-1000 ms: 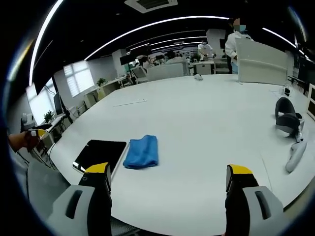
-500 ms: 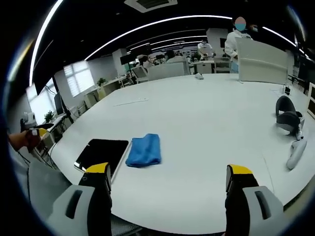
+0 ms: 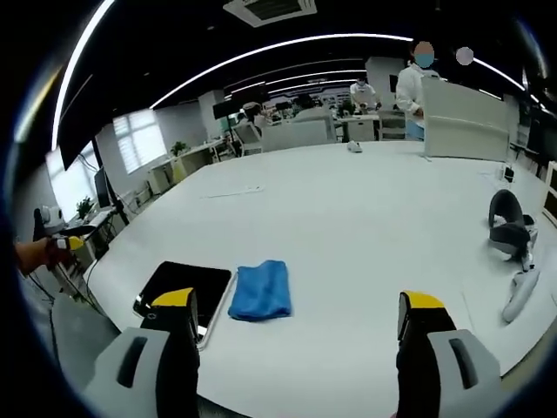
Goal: Wipe the mirror surface with the cleaning cloth until all visible marks leave the cleaned area.
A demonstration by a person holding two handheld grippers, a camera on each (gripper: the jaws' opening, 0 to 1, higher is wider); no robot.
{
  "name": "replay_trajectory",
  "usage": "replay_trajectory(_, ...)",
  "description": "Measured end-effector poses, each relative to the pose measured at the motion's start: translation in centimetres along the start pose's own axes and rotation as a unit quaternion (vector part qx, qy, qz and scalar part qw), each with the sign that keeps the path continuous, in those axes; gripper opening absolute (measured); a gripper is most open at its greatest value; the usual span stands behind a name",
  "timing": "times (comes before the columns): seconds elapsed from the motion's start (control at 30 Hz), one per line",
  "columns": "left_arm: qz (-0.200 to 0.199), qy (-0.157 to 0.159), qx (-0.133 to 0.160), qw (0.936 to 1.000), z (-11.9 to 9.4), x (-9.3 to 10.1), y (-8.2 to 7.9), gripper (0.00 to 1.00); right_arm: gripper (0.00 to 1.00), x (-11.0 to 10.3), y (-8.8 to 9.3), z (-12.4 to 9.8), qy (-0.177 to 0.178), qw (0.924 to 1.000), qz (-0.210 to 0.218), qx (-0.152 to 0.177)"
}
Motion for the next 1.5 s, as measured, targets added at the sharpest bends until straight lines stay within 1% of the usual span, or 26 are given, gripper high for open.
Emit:
replay_trajectory(0.07,-0.007,0.003,-0.001,1.0000,-0.2,-0.2,-0.1,0.99,0.93,-0.6,-0.7,0.3,0.002,1.0000,0.000,-0.006)
replay_trajectory(0.1,-0.005,0.006,0.001,1.0000,-0.3,0.0,-0.2,0.99,0.93,-1.2,-1.2,0.3,0.000,1.0000,-0.002,-0.006)
replay_trajectory(0.17,-0.004,0.009,0.000,0.9999,-0.3,0.2,-0.3,0.99,0.92,-1.9,-1.9,0.6,-0.003,0.9998,-0.015,-0.008)
replay_trajectory(0.2,-0.005,0.012,0.000,0.9999,-0.3,0.4,-0.3,0.99,0.92,-2.2,-2.3,0.9,-0.002,0.9996,-0.024,-0.012)
replay_trajectory(0.33,-0.006,0.017,-0.009,0.9998,-0.1,0.9,-0.2,0.99,0.91,-3.1,-3.6,2.1,-0.005,0.9994,-0.030,-0.015)
replay_trajectory(0.4,-0.005,0.015,-0.006,0.9999,-0.2,1.2,-0.4,0.99,0.90,-3.7,-4.6,2.7,-0.017,0.9990,-0.042,-0.004)
replay_trajectory(0.47,-0.005,0.013,-0.003,0.9999,-0.2,1.5,-0.7,0.99,0.89,-4.0,-4.9,3.3,-0.018,0.9986,-0.050,-0.008)
replay_trajectory(0.5,-0.004,0.011,-0.001,0.9999,-0.2,1.7,-0.8,0.99,0.89,-4.1,-5.3,3.6,-0.023,0.9983,-0.053,-0.004)
replay_trajectory(0.53,-0.002,0.007,0.005,1.0000,-0.3,1.9,-1.0,0.99,0.89,-4.3,-5.5,3.7,-0.028,0.9983,-0.051,-0.002)
replay_trajectory(0.6,-0.004,-0.001,0.009,0.9999,-0.4,2.1,-1.1,0.99,0.88,-4.7,-6.1,3.9,-0.038,0.9987,-0.035,-0.004)
replay_trajectory(0.7,-0.008,-0.007,0.015,0.9998,-0.6,2.9,-1.1,0.99,0.87,-5.2,-7.1,3.9,-0.043,0.9979,-0.047,0.002)
replay_trajectory(0.87,-0.008,-0.006,0.012,0.9999,-0.8,3.5,-0.7,0.99,0.86,-5.1,-7.6,4.2,-0.049,0.9977,-0.048,0.000)
replay_trajectory(0.97,-0.006,-0.004,0.009,0.9999,-0.7,3.1,-0.4,0.99,0.83,-5.0,-7.4,4.7,-0.049,0.9971,-0.058,-0.005)
replay_trajectory(1.03,-0.007,-0.002,0.006,1.0000,-0.6,2.7,-0.3,0.99,0.81,-4.7,-7.2,5.1,-0.041,0.9973,-0.059,-0.010)
replay_trajectory(1.1,-0.008,-0.001,0.003,1.0000,-0.8,2.2,-0.4,0.99,0.79,-4.7,-7.1,5.4,-0.035,0.9973,-0.064,-0.008)
replay_trajectory(1.17,-0.011,0.001,0.007,0.9999,-1.0,1.9,-0.7,0.99,0.77,-4.9,-6.8,5.7,-0.032,0.9974,-0.064,-0.012)
replay_trajectory(1.2,-0.009,0.005,0.008,0.9999,-1.1,1.9,-0.7,0.99,0.77,-5.0,-6.6,6.1,-0.030,0.9969,-0.072,-0.007)
replay_trajectory(1.27,-0.007,0.008,0.004,0.9999,-1.2,1.7,-0.4,0.99,0.74,-5.1,-5.6,7.0,-0.029,0.9967,-0.075,-0.015)
replay_trajectory(1.3,-0.007,0.009,0.001,0.9999,-1.3,1.7,-0.2,0.99,0.73,-5.1,-5.2,7.4,-0.029,0.9965,-0.077,-0.014)
replay_trajectory(1.37,-0.007,0.011,-0.004,0.9999,-1.4,1.6,0.3,0.99,0.66,-5.1,-3.8,8.6,-0.028,0.9960,-0.082,-0.023)
replay_trajectory(1.43,-0.010,0.011,-0.006,0.9999,-1.7,1.4,0.5,0.99,0.60,-5.2,-2.7,9.5,-0.027,0.9955,-0.088,-0.023)
replay_trajectory(1.5,-0.008,0.013,-0.009,0.9998,-1.8,1.4,0.8,0.99,0.54,-5.0,-1.2,10.4,-0.023,0.9946,-0.092,-0.043)
Point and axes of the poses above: the point that each gripper's makers call its tool centre point, and the gripper's own axes: z roughly forward along the fingers, x roughly to its right, y roughly out of its underside, the point moved 3 cm from there along -z, roughly backward along the fingers, and after that the axes turned 8 degrees about -x, right-handed, at the moved point
